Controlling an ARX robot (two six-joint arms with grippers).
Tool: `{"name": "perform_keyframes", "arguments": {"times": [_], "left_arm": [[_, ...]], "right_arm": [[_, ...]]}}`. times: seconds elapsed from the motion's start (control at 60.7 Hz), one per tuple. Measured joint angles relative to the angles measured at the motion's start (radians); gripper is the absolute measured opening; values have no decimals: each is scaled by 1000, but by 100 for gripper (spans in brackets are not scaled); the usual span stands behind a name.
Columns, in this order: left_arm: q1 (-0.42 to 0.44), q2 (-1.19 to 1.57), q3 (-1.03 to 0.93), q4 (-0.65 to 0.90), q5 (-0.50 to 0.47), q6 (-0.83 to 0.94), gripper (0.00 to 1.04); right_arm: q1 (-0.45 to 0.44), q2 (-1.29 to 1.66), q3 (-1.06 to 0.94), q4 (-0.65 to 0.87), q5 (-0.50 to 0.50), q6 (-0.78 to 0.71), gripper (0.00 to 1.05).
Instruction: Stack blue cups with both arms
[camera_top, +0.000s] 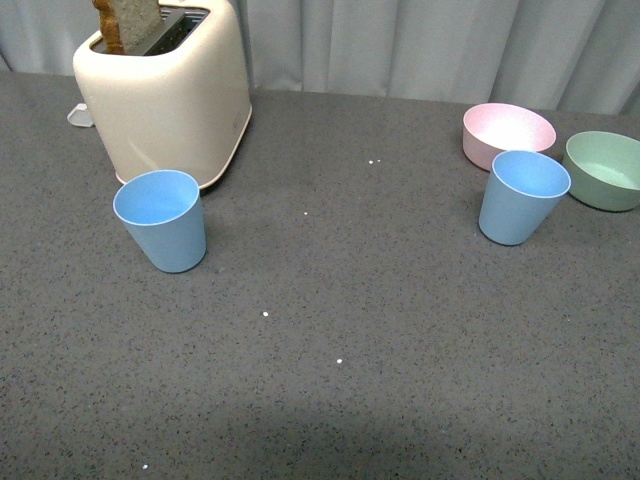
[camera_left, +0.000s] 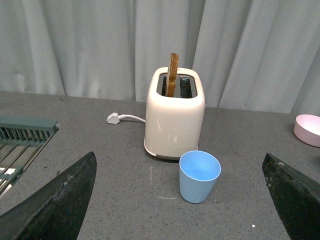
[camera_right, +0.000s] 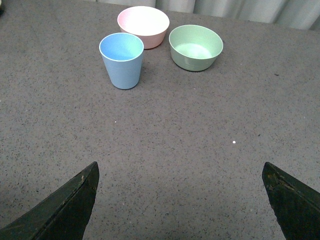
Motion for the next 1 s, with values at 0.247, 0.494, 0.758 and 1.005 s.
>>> {"name": "perform_keyframes", "arguments": {"times": [0.247,0.494,0.758,1.005], "left_arm": [[0,0,0,0,0,0,98],[-72,443,120,-32,-262,-183,98],[-27,1038,350,171,-101,-269,98],[-20,1452,624,45,-52,-362,98]], "right_arm": [[0,0,0,0,0,0,95],[0,0,0,0,0,0,95],[0,0,0,0,0,0,95],[0,0,0,0,0,0,95]]}}
